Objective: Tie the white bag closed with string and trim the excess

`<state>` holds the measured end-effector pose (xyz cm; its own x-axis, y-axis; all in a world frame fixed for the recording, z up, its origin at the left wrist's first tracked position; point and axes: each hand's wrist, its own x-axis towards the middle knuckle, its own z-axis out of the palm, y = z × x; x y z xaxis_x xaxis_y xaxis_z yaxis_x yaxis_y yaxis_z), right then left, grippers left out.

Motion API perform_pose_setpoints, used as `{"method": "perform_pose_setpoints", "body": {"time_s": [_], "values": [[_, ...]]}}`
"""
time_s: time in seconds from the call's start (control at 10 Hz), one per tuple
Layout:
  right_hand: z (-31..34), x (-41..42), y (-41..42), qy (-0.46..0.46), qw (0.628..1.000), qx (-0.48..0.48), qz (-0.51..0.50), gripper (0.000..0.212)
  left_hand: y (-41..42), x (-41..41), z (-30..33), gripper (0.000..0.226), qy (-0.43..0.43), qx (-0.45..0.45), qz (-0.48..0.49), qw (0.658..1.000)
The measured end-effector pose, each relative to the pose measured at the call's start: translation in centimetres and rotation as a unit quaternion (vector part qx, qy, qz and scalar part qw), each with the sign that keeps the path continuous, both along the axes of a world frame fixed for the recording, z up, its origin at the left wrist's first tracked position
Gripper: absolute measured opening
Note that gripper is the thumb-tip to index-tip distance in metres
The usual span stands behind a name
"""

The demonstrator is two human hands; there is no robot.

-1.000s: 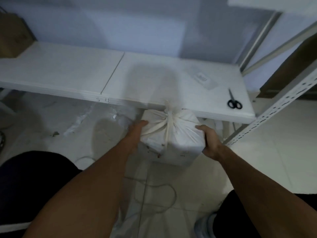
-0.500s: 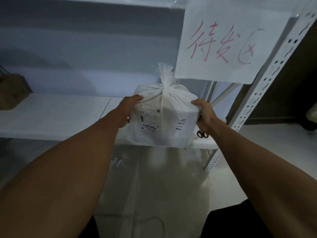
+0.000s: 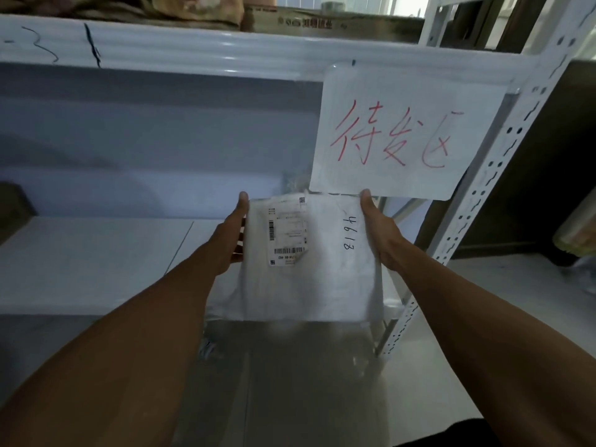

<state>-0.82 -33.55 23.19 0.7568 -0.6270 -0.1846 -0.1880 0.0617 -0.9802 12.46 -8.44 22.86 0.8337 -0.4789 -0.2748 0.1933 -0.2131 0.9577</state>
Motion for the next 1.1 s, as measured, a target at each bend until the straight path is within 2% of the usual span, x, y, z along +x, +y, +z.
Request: {"method": "perform_pose_setpoints", "body": {"time_s": [0.2, 0.3, 0.4, 0.5, 0.6, 0.7, 0.8, 0.9, 1.0, 1.1], "values": [[1.4, 0.3, 0.9, 0.021, 0.999, -0.025, -0.018, 0.113, 0.0, 0.2, 2.0, 0.085, -0.021, 0.026, 0.022, 0.999], [0.1, 2.5, -0.7, 0.024, 0.999, -0.006, -0.025, 0.117, -0.7, 1.6, 1.8, 0.102, -0.037, 0.021, 0.075, 0.996], [-3.2, 7.3, -4.6, -0.029, 0.999, 0.025, -0.030, 0.103, -2.9, 4.4, 1.0, 0.116, -0.051, -0.021, 0.134, 0.989], [-2.7, 11.0, -4.9, -0.080, 0.995, 0.026, -0.059, 0.042, -6.2, 7.9, 0.3, 0.097, -0.037, -0.068, 0.169, 0.983], [-3.6, 14.8, -5.4, -0.133, 0.988, 0.031, -0.075, 0.016, -9.8, 11.6, -2.7, 0.072, -0.097, -0.087, 0.185, 0.974], [-7.1, 18.5, -7.7, -0.160, 0.984, 0.024, -0.068, 0.025, -12.9, 15.8, -6.7, 0.042, -0.201, -0.045, 0.173, 0.963], [-11.0, 21.8, -10.3, -0.170, 0.982, 0.017, -0.081, 0.023, -15.6, 19.6, -9.8, 0.044, -0.235, -0.007, 0.159, 0.959], [-13.4, 23.3, -12.1, -0.155, 0.985, 0.029, -0.075, 0.025, -17.0, 21.7, -11.7, 0.053, -0.228, 0.005, 0.136, 0.964], [-13.8, 23.9, -12.6, -0.132, 0.990, 0.039, -0.018, 0.027, -16.7, 22.4, -12.8, 0.061, -0.199, 0.007, 0.125, 0.972], [-12.8, 23.3, -11.5, -0.141, 0.990, 0.022, -0.004, 0.024, -15.3, 22.2, -12.6, 0.064, -0.166, 0.036, 0.124, 0.978]]}}
